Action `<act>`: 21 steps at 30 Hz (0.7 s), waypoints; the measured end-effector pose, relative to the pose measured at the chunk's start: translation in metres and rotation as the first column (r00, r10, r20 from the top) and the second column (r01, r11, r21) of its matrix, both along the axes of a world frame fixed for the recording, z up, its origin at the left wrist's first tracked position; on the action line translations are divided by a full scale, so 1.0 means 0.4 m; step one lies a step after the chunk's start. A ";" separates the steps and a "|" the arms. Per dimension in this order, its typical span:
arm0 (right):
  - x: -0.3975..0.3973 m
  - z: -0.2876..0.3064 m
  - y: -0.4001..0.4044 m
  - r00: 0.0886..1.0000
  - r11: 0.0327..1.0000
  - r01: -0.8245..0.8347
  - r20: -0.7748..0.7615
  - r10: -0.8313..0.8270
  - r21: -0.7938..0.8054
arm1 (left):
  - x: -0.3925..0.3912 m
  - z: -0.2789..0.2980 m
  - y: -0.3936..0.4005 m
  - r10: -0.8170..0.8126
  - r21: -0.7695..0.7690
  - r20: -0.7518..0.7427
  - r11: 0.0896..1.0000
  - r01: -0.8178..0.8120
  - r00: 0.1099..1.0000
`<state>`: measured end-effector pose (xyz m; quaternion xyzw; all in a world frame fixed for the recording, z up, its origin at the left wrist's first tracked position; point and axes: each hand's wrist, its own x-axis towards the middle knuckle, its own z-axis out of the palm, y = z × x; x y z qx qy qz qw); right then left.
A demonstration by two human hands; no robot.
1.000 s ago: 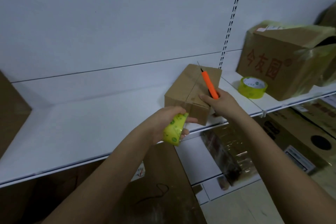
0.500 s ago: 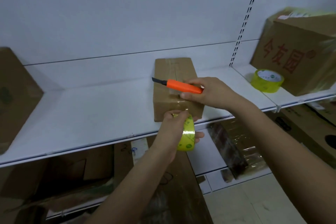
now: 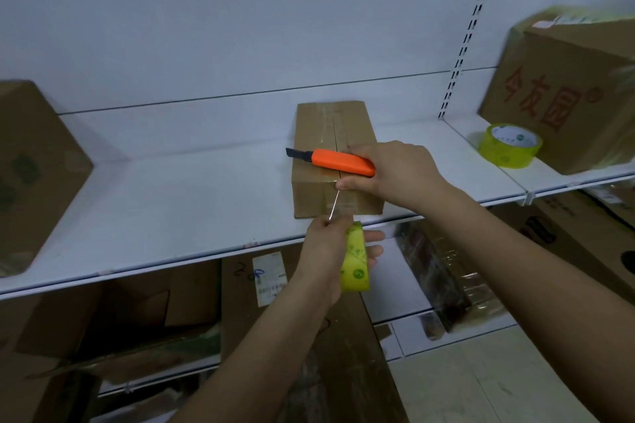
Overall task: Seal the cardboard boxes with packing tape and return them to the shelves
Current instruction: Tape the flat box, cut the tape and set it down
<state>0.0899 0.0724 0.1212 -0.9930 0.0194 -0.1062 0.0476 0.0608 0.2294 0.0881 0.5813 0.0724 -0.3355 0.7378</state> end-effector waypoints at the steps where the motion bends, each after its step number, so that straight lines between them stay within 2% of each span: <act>1: -0.002 0.001 0.001 1.000 1.000 0.002 0.001 -0.002 -0.007 | 0.000 -0.001 -0.002 0.013 -0.001 0.010 1.000 -0.013 1.000; 9: -0.129 0.043 -0.004 0.987 0.985 -0.133 0.076 0.142 -0.112 | -0.022 -0.015 -0.012 0.054 -0.048 0.004 0.997 -0.054 0.999; 16: -0.211 0.038 -0.026 0.976 0.970 -0.206 -0.101 0.194 -0.127 | -0.020 -0.029 -0.015 0.081 -0.061 0.041 0.995 -0.078 0.996; 21: -0.216 0.007 -0.058 0.978 0.973 -0.187 -0.120 0.171 -0.132 | -0.023 -0.045 -0.011 0.081 -0.023 0.100 0.997 -0.079 0.992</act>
